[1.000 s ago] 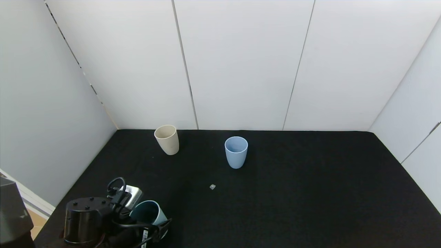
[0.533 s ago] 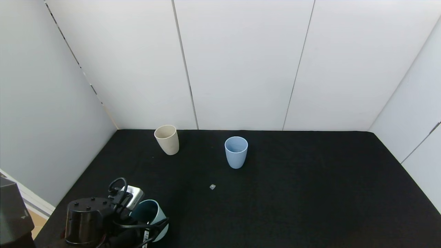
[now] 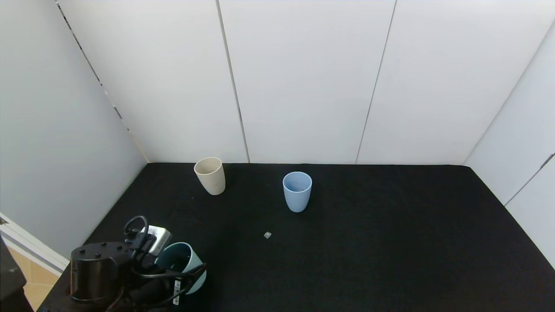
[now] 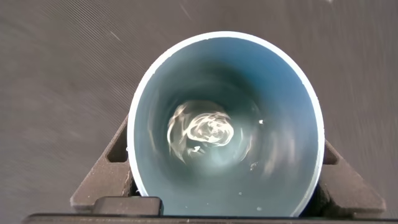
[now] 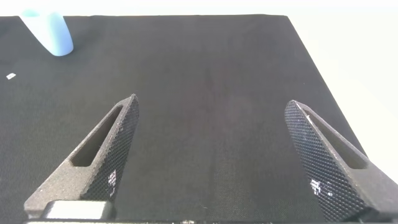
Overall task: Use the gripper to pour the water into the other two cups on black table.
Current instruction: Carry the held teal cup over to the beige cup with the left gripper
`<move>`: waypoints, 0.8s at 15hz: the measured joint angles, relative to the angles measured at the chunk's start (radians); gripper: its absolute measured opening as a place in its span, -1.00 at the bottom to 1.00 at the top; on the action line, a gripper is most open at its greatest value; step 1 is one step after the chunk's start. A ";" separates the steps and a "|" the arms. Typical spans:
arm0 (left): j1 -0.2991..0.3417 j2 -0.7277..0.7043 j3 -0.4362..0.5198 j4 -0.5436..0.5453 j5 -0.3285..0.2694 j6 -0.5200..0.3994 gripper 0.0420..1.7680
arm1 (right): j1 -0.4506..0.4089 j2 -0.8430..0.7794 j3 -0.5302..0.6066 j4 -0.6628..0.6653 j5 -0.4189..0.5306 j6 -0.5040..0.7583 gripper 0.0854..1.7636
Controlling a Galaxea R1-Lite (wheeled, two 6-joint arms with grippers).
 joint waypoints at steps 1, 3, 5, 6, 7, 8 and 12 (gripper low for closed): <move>0.019 -0.012 -0.016 0.009 -0.001 0.003 0.35 | 0.000 0.000 0.000 0.000 0.000 0.000 0.94; 0.059 -0.029 -0.052 0.045 -0.003 0.018 0.35 | 0.000 0.000 0.000 0.000 0.000 0.000 0.94; 0.101 -0.039 -0.096 0.109 -0.010 0.030 0.35 | 0.000 0.000 0.000 0.000 0.000 0.000 0.94; 0.120 -0.044 -0.122 0.139 -0.013 0.032 0.35 | 0.000 0.000 0.000 0.000 0.000 0.000 0.94; 0.135 -0.049 -0.148 0.175 -0.014 0.034 0.35 | 0.000 0.000 0.000 0.000 0.000 0.000 0.94; 0.149 -0.053 -0.179 0.213 -0.014 0.041 0.35 | 0.000 0.000 0.000 0.000 0.000 0.000 0.94; 0.219 -0.068 -0.341 0.415 -0.020 0.106 0.35 | 0.000 0.000 0.000 0.000 0.000 0.000 0.94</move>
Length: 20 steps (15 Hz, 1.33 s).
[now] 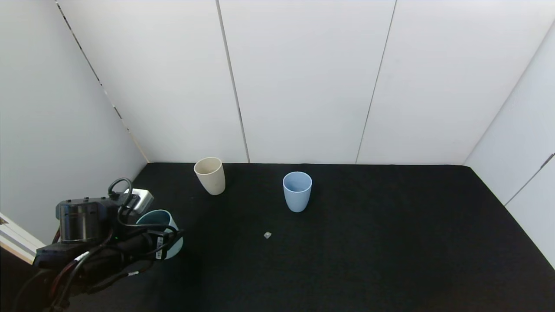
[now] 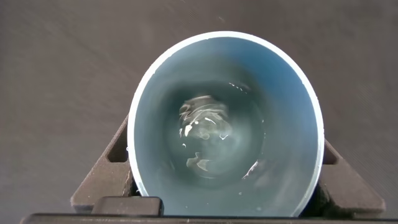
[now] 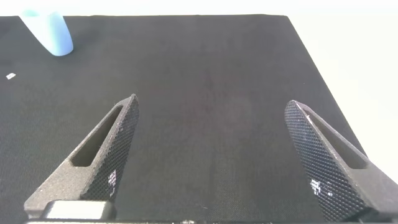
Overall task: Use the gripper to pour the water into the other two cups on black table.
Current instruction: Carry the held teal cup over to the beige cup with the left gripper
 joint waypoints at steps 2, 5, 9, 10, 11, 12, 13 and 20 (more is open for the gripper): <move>0.042 -0.002 -0.090 0.084 -0.038 0.030 0.35 | 0.000 0.000 0.000 0.000 0.000 0.000 0.94; 0.090 0.003 -0.214 0.175 -0.068 0.048 0.35 | 0.000 0.000 0.000 0.000 0.000 0.000 0.94; 0.119 0.050 -0.351 0.221 -0.075 0.081 0.35 | 0.000 0.000 0.000 0.000 0.000 0.000 0.94; 0.121 0.061 -0.382 0.254 -0.076 0.083 0.35 | 0.000 0.000 0.000 0.000 0.000 0.000 0.94; 0.122 0.071 -0.416 0.282 -0.079 0.084 0.35 | 0.000 0.000 0.000 0.000 0.000 0.000 0.94; 0.123 0.081 -0.454 0.307 -0.086 0.089 0.35 | 0.000 0.000 0.000 0.000 0.000 0.000 0.94; 0.123 0.093 -0.485 0.331 -0.091 0.095 0.35 | 0.000 0.000 0.000 0.000 0.000 0.000 0.94; 0.126 0.172 -0.735 0.520 -0.096 0.168 0.35 | 0.000 0.000 0.000 0.000 0.000 0.000 0.94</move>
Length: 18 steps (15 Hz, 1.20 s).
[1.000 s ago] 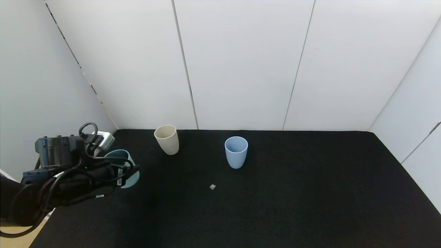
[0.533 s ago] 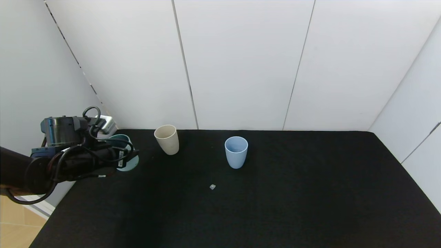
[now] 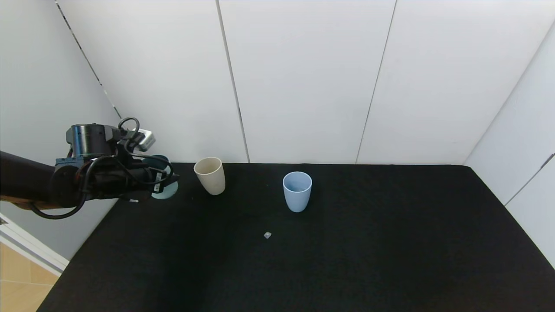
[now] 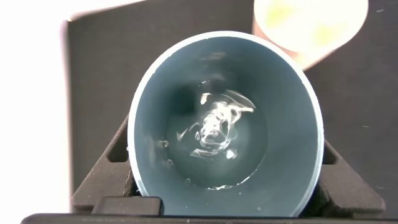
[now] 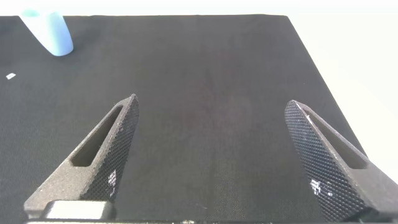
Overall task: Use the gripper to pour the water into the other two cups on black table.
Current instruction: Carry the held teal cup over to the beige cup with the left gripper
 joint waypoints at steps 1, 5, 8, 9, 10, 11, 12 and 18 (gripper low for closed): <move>0.003 0.011 -0.030 0.024 0.001 0.020 0.35 | 0.000 0.000 0.000 0.000 0.000 0.000 0.94; 0.019 0.049 -0.128 0.078 0.008 0.125 0.35 | 0.000 0.000 0.000 0.000 0.000 0.000 0.94; 0.017 0.068 -0.210 0.160 0.007 0.179 0.35 | 0.000 0.000 0.000 0.000 0.000 0.000 0.94; 0.013 0.073 -0.236 0.170 0.006 0.203 0.35 | 0.000 0.000 0.000 0.000 0.000 0.000 0.94; 0.008 0.079 -0.258 0.173 0.008 0.233 0.35 | 0.000 0.000 0.000 0.000 0.000 0.000 0.94; 0.004 0.085 -0.274 0.176 0.010 0.258 0.35 | 0.000 0.000 0.000 0.000 0.000 0.000 0.94; 0.001 0.091 -0.286 0.176 0.012 0.284 0.35 | 0.000 0.000 0.000 0.000 0.000 0.000 0.94; -0.036 0.124 -0.316 0.176 0.107 0.428 0.35 | 0.000 0.000 0.000 0.000 0.000 0.000 0.94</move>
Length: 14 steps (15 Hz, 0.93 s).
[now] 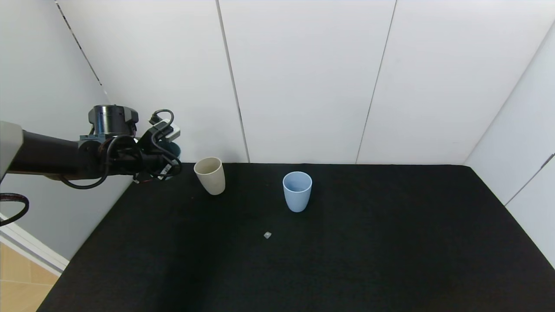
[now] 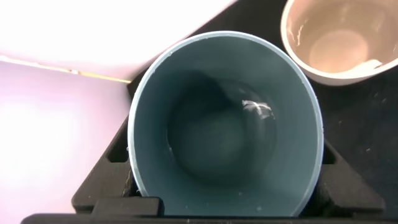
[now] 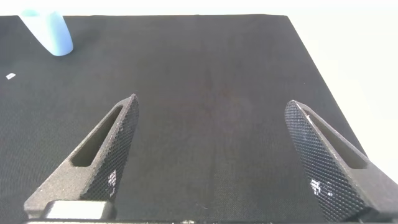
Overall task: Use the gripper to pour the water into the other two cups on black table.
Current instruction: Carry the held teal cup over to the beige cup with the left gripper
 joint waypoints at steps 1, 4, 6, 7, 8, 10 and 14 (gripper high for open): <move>-0.011 0.004 0.000 0.000 0.022 0.025 0.35 | 0.000 0.000 0.000 0.000 0.000 0.000 0.94; -0.042 0.012 -0.004 0.000 0.066 0.073 0.35 | 0.000 0.000 0.000 0.000 0.000 0.000 0.94; -0.055 0.016 -0.004 -0.001 0.095 0.107 0.35 | 0.000 0.000 0.000 0.000 0.000 0.000 0.94; -0.061 0.017 -0.005 -0.001 0.110 0.122 0.35 | 0.000 0.000 0.000 0.000 0.000 0.000 0.94; -0.068 0.018 -0.007 -0.003 0.121 0.130 0.35 | 0.000 0.000 0.000 0.000 0.000 0.000 0.94; -0.078 0.020 -0.012 -0.002 0.146 0.159 0.35 | 0.000 0.000 0.000 0.000 0.000 0.000 0.94; -0.094 0.024 -0.023 -0.002 0.197 0.224 0.35 | 0.000 0.000 0.000 0.000 0.000 0.000 0.94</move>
